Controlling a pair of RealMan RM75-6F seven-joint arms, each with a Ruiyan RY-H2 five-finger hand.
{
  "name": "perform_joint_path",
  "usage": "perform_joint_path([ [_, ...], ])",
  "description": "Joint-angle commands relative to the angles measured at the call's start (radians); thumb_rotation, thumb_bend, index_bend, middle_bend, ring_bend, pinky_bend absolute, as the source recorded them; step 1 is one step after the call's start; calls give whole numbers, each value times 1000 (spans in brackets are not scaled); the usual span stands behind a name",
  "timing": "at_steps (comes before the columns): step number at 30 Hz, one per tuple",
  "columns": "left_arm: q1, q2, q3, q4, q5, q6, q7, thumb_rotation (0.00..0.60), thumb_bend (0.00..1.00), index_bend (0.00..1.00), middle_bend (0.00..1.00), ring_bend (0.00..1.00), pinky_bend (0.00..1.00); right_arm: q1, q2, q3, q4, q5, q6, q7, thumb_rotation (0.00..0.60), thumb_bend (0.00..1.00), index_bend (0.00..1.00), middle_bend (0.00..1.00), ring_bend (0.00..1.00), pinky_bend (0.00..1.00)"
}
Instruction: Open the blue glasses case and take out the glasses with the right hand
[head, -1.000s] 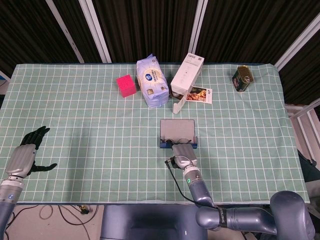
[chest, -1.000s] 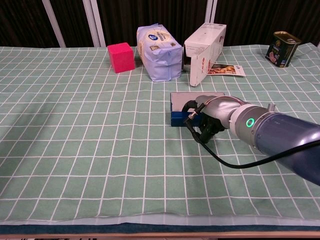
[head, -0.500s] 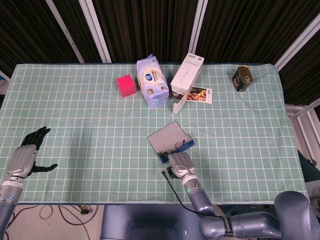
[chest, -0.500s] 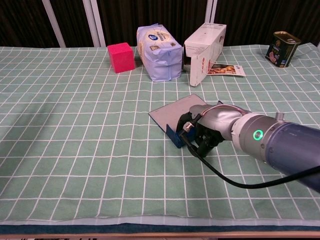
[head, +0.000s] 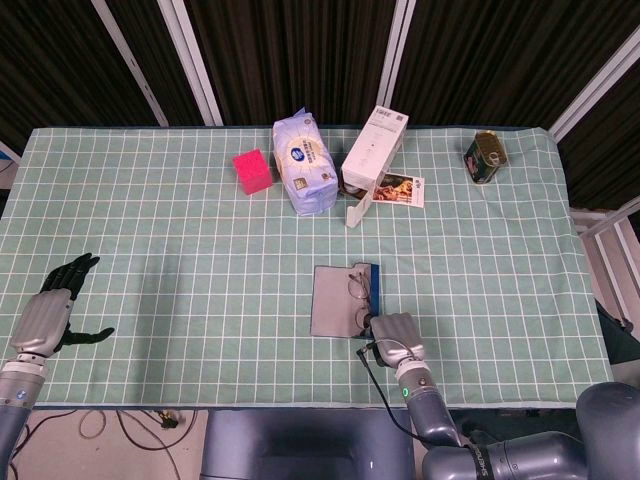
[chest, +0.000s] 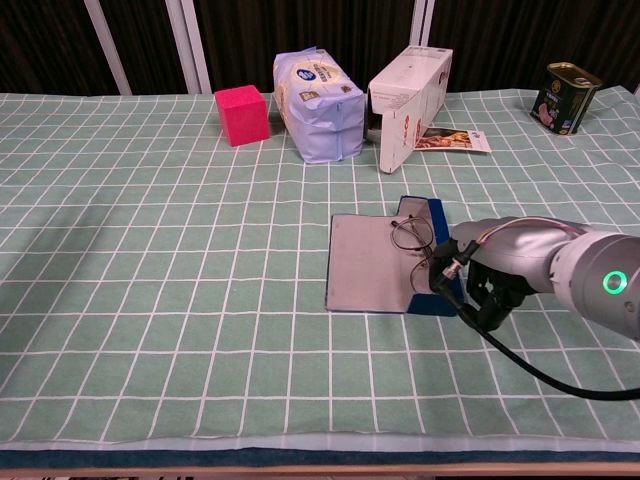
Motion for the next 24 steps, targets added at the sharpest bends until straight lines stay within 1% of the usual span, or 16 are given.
perform_joint_path([
  [1,0,0,-1,-1,-1,1,0,600,0,0,0,0,0,-8,13,-7,-2,12,25,-15,600,543,332,836,902,987],
  [7,1,1,-2,-2,-4,1,-1,600,0,0,0,0,0,-14,30,-2,22,41,48,-33,600,543,332,836,902,987],
  [17,1,3,-5,-3,-12,-1,-5,600,0,0,0,0,0,-16,47,27,81,78,40,-41,600,543,332,836,901,987],
  [24,1,4,-6,-7,-17,-3,-5,600,0,0,0,0,0,-16,53,39,104,79,28,-38,600,544,314,837,902,987],
])
